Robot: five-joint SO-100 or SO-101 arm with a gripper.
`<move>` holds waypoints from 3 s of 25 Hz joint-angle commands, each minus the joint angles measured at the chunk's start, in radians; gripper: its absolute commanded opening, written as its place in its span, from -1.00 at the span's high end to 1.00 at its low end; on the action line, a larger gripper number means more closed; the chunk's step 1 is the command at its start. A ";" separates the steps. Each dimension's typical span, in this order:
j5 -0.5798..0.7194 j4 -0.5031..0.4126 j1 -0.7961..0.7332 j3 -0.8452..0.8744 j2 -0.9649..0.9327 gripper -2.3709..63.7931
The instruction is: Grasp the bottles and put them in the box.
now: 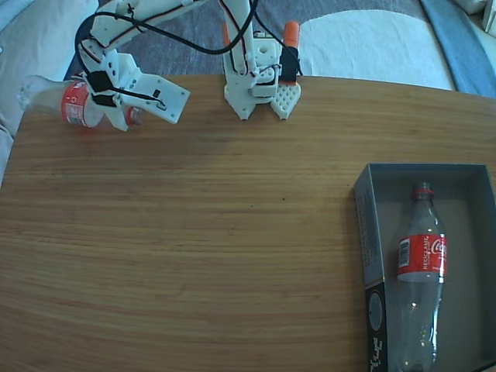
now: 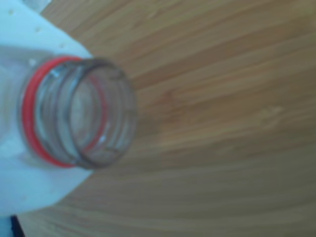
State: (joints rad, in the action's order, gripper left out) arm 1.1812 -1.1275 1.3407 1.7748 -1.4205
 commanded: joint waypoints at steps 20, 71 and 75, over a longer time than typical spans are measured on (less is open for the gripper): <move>0.138 -0.012 -0.230 -0.304 -0.026 0.89; -0.235 -0.419 -1.411 -0.497 -0.244 0.89; -0.276 -0.433 -1.500 -0.500 -0.270 0.89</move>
State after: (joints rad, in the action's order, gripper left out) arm 0.9189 -1.5555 -0.1150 1.3254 -1.6245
